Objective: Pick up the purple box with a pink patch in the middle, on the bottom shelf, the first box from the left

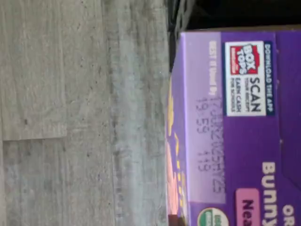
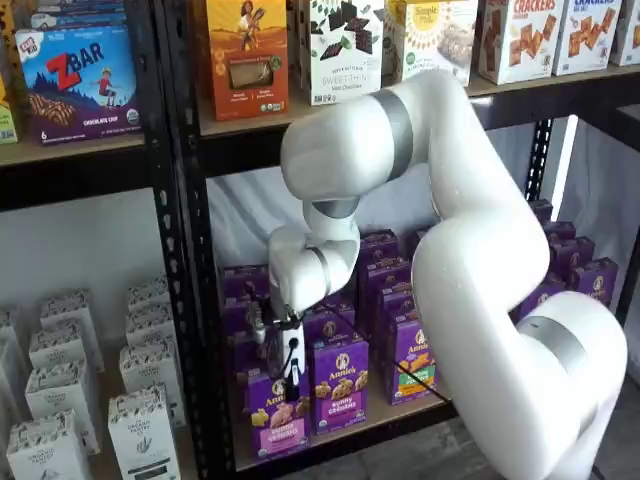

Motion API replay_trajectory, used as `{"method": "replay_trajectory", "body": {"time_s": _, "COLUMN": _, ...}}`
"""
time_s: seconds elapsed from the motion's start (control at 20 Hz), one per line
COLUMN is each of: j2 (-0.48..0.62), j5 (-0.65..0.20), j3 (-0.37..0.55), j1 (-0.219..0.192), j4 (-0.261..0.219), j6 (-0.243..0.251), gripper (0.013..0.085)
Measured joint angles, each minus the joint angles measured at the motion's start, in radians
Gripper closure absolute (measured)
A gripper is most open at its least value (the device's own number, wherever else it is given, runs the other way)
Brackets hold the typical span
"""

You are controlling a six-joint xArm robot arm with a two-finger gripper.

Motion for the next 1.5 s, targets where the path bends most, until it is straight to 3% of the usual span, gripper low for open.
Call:
{"method": "replay_trajectory", "body": {"time_s": 0.35, "j2": -0.102, "j5": -0.037, "j3": 0.139, "j1": 0.008, "j4": -0.025, "j6": 0.03, "gripper": 0.065}}
{"method": "replay_trajectory", "body": {"time_s": 0.7, "j2": -0.26, "j5": -0.071, "j3": 0.317, "j1": 0.004, "j4": -0.012, "j6": 0.015, "gripper": 0.065}}
{"method": "replay_trajectory", "body": {"time_s": 0.85, "j2": -0.32, "j5": -0.08, "j3": 0.38, "j1": -0.001, "j4": -0.039, "j6": 0.035, "gripper": 0.065}}
{"method": "replay_trajectory", "body": {"time_s": 1.15, "j2": -0.455, "j5": -0.076, "j3": 0.505, "j1": -0.019, "j4": -0.051, "j6": 0.029, "gripper": 0.065}}
{"method": "replay_trajectory", "body": {"time_s": 1.5, "j2": -0.594, "j5": -0.033, "j3": 0.615, "j1": -0.053, "j4": -0.106, "j6": 0.046, "gripper": 0.065}}
